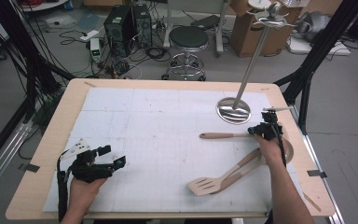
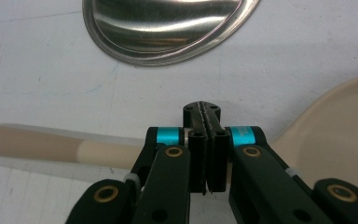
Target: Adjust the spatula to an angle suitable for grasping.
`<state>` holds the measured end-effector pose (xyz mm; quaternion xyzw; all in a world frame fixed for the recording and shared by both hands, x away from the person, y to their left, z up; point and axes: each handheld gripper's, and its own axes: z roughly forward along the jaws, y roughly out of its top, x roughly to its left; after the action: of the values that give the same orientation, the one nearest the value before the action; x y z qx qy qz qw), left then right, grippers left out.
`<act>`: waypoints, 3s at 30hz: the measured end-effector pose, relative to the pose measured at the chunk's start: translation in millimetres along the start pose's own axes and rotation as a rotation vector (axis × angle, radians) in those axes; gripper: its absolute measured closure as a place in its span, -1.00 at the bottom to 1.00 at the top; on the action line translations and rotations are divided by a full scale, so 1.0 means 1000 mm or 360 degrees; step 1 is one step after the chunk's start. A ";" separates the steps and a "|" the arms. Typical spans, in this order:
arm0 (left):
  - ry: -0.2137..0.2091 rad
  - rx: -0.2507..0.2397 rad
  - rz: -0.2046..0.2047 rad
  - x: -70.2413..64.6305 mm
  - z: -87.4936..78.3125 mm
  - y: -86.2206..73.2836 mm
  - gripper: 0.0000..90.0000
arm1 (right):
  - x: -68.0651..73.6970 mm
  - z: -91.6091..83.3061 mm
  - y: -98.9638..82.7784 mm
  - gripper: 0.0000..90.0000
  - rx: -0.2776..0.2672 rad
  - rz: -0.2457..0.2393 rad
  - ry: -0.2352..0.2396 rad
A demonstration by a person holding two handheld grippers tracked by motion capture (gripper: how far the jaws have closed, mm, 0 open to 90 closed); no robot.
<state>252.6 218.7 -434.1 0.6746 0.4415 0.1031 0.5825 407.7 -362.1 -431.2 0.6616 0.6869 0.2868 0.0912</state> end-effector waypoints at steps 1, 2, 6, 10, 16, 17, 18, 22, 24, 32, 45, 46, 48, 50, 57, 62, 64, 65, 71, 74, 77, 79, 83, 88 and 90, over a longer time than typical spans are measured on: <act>-0.0002 0.0001 0.0003 -0.001 0.000 0.000 -0.79 | 0.001 -0.001 -0.001 1.00 0.0002 -0.0001 -0.0001; -0.0009 0.0008 0.0007 -0.001 0.000 0.000 -0.79 | 0.002 -0.002 -0.002 1.00 -0.0005 -0.0004 0.0009; -0.0011 0.0005 0.0005 -0.001 0.000 0.000 -0.79 | 0.001 -0.006 -0.009 1.00 -0.0031 0.0019 0.0056; -0.0013 -0.0004 -0.0001 -0.001 0.000 0.000 -0.79 | 0.003 -0.005 -0.013 1.00 0.0003 0.0046 0.0144; -0.0020 -0.0005 0.0007 -0.003 0.001 0.001 -0.79 | 0.027 0.007 -0.017 1.00 0.0016 0.0050 0.0219; -0.0024 -0.0004 0.0011 -0.003 0.001 0.001 -0.79 | 0.029 0.007 -0.019 1.00 0.0002 0.0054 0.0222; -0.0022 -0.0002 0.0009 -0.003 0.000 0.001 -0.79 | 0.029 0.007 -0.019 1.00 0.0002 0.0054 0.0222; -0.0020 -0.0009 -0.0002 -0.001 -0.001 0.001 -0.79 | 0.027 0.005 -0.027 1.00 -0.0032 0.0104 0.0314; -0.0018 -0.0015 -0.0005 0.000 -0.003 0.001 -0.79 | 0.026 0.003 -0.027 1.00 -0.0015 0.0084 0.0339; -0.0032 -0.0010 -0.0008 0.000 0.000 0.001 -0.79 | 0.082 -0.005 -0.040 1.00 0.0036 -0.0194 0.0596; -0.0025 -0.0021 -0.0016 0.001 -0.002 0.001 -0.79 | 0.131 0.030 -0.053 1.00 0.0303 -0.0390 0.0665; -0.0024 -0.0016 -0.0014 0.001 -0.002 0.001 -0.79 | 0.134 0.032 -0.050 1.00 0.0300 -0.0387 0.0654; -0.0024 -0.0017 -0.0014 0.001 -0.002 0.001 -0.79 | 0.139 0.036 -0.045 1.00 0.0296 -0.0400 0.0629; -0.0027 -0.0018 -0.0015 0.000 -0.001 0.002 -0.79 | 0.145 0.040 -0.038 1.00 0.0277 -0.0425 0.0582; -0.0029 -0.0015 -0.0015 0.001 -0.001 0.001 -0.79 | 0.153 0.053 -0.016 1.00 0.0245 -0.0396 0.0495; -0.0026 -0.0006 -0.0019 0.004 -0.003 0.000 -0.79 | 0.146 0.062 -0.004 1.00 0.0190 -0.0317 0.0477; -0.0021 -0.0014 -0.0027 0.004 -0.004 0.000 -0.79 | 0.144 0.063 -0.001 1.00 0.0178 -0.0299 0.0478; -0.0019 -0.0016 -0.0027 0.005 -0.004 0.000 -0.79 | 0.142 0.065 0.000 1.00 0.0158 -0.0293 0.0475; -0.0017 -0.0015 -0.0017 0.004 -0.006 0.000 -0.79 | 0.138 0.062 0.000 1.00 0.0156 -0.0270 0.0469; -0.0012 -0.0019 -0.0028 0.008 -0.006 0.000 -0.79 | 0.127 0.046 0.001 0.66 0.0094 -0.0198 0.0549; -0.0014 -0.0017 -0.0034 0.010 -0.006 0.000 -0.79 | 0.114 0.030 0.003 0.41 0.0010 -0.0150 0.0596; -0.0024 -0.0014 -0.0035 0.011 -0.005 0.000 -0.79 | 0.109 0.026 0.004 0.32 -0.0006 -0.0148 0.0604; -0.0032 0.0001 -0.0036 0.010 -0.003 -0.001 -0.79 | 0.089 0.011 0.002 0.05 -0.0015 -0.0125 0.0578; -0.0049 0.0014 -0.0012 0.006 0.001 0.000 -0.79 | 0.062 -0.001 -0.002 -0.01 -0.0012 -0.0136 0.0505; -0.0054 0.0015 -0.0016 0.006 0.002 0.000 -0.79 | 0.060 -0.002 -0.002 -0.02 0.0000 -0.0158 0.0489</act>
<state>257.5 221.0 -436.8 0.6769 0.4353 0.0865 0.5872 398.4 -304.8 -415.0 0.5752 0.7245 0.3798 -0.0008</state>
